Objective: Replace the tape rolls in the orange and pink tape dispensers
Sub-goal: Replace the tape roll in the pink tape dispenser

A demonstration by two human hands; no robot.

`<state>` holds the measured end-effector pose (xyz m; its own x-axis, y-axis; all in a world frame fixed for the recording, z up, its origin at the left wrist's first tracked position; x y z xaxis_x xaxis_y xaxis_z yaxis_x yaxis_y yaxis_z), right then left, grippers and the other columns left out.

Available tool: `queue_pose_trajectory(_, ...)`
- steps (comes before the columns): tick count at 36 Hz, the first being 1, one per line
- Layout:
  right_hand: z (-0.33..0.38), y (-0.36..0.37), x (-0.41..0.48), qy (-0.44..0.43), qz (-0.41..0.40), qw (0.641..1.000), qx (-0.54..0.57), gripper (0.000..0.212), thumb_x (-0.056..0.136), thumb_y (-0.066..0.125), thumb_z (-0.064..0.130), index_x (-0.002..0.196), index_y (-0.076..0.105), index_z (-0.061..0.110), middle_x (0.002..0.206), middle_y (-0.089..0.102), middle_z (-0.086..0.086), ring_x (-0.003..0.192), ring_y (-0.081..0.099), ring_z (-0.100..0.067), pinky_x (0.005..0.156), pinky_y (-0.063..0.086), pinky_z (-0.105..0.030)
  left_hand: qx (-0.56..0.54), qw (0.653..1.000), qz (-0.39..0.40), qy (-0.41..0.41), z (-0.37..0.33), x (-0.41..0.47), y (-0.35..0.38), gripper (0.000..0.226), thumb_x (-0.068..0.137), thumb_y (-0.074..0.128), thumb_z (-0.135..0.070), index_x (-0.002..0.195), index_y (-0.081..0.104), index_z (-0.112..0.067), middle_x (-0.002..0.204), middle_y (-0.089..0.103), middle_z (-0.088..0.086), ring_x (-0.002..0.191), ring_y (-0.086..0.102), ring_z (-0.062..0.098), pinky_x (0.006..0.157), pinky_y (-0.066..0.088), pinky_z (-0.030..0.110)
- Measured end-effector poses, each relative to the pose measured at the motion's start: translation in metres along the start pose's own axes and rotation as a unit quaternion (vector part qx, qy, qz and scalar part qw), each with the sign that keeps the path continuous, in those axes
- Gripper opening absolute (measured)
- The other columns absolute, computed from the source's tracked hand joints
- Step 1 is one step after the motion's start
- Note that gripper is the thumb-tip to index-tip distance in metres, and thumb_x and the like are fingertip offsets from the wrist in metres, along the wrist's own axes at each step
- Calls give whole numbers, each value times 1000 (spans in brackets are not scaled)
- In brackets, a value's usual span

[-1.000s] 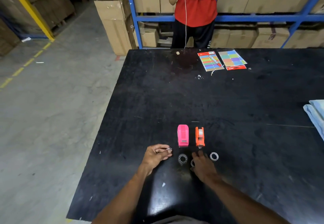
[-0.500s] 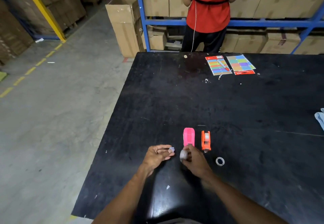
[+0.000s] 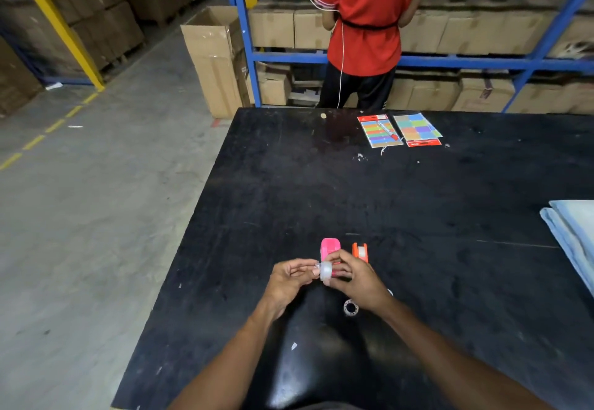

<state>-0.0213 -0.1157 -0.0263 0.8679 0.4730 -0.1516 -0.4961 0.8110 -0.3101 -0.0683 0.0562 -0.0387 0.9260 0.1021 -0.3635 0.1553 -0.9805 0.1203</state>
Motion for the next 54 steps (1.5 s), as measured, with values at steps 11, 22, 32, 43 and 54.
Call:
queue_pose_trajectory(11,12,2,4,-22,23,999,-41,36,80,83,15,110,66,27,109,75,4,106,71,-8,100,55,-38,4,1000,10,-24,-1,-5,-5,22,85,74,-8,106,75,-4,93,77,10,86,73,14,83,56,25)
queue_pose_trajectory(22,6,2,5,-15,27,999,-42,35,80,82,14,111,67,22,103,77,2,101,72,-6,96,57,-36,28,999,-1,-47,1,0,-5,16,85,73,-4,100,76,-5,83,77,6,79,73,14,76,58,21)
queue_pose_trajectory(32,-14,-3,12,-7,31,998,-59,36,78,83,16,110,67,22,103,75,5,100,72,-8,94,57,-32,38,997,1,-72,14,13,0,14,86,71,-3,99,75,-5,85,76,9,80,73,15,77,57,23)
queue_pose_trajectory(43,-36,-28,60,3,28,988,-153,35,81,79,7,103,61,28,108,65,4,101,70,-9,86,56,-30,166,983,-13,-81,30,52,4,19,87,67,0,90,69,-19,82,72,11,63,70,4,65,52,19)
queue_pose_trajectory(54,-52,-30,107,-9,38,920,-389,32,86,67,40,116,63,29,123,68,9,120,56,-20,91,32,-39,321,946,14,-36,24,112,9,68,73,81,-2,134,54,-11,112,52,0,68,56,13,71,52,20)
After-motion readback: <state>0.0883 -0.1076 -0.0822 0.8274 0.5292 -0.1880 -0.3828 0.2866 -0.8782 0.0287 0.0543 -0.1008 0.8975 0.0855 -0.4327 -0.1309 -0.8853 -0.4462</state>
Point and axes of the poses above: each hand's wrist, its own x-axis towards the middle knuckle, its own y-axis out of the palm, z = x × y, the point moved 4 cm from there along x, towards the middle knuckle
